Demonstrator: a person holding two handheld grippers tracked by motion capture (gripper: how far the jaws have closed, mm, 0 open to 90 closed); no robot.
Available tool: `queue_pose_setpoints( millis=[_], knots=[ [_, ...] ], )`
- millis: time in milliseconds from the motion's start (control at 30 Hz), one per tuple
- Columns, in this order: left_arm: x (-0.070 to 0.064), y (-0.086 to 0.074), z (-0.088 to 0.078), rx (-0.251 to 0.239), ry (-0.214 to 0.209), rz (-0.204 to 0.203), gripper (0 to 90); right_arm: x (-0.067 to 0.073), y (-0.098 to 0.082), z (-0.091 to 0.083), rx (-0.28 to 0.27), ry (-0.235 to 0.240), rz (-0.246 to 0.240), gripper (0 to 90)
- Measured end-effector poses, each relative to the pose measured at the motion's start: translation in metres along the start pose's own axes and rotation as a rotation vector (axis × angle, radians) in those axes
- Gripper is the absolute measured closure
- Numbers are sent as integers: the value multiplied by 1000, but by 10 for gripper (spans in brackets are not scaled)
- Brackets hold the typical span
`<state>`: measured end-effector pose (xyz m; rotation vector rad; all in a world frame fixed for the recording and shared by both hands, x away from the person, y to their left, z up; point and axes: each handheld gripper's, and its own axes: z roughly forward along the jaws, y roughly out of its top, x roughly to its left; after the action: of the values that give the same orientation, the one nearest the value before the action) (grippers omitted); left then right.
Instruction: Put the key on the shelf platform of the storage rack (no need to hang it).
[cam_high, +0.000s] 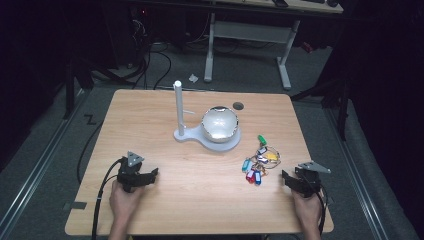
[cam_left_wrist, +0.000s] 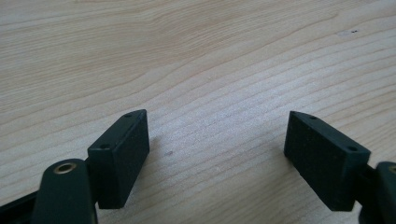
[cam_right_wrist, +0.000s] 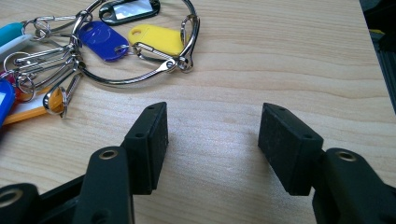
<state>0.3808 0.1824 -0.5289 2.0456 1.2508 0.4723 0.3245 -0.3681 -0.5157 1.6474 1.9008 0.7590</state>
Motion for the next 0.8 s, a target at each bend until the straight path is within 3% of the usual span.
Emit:
queue_pose_setpoints(
  millis=[800],
  knots=[
    [1,0,0,0,-1,-2,227,0,0,0,-4,2,-5,434]
  ],
)
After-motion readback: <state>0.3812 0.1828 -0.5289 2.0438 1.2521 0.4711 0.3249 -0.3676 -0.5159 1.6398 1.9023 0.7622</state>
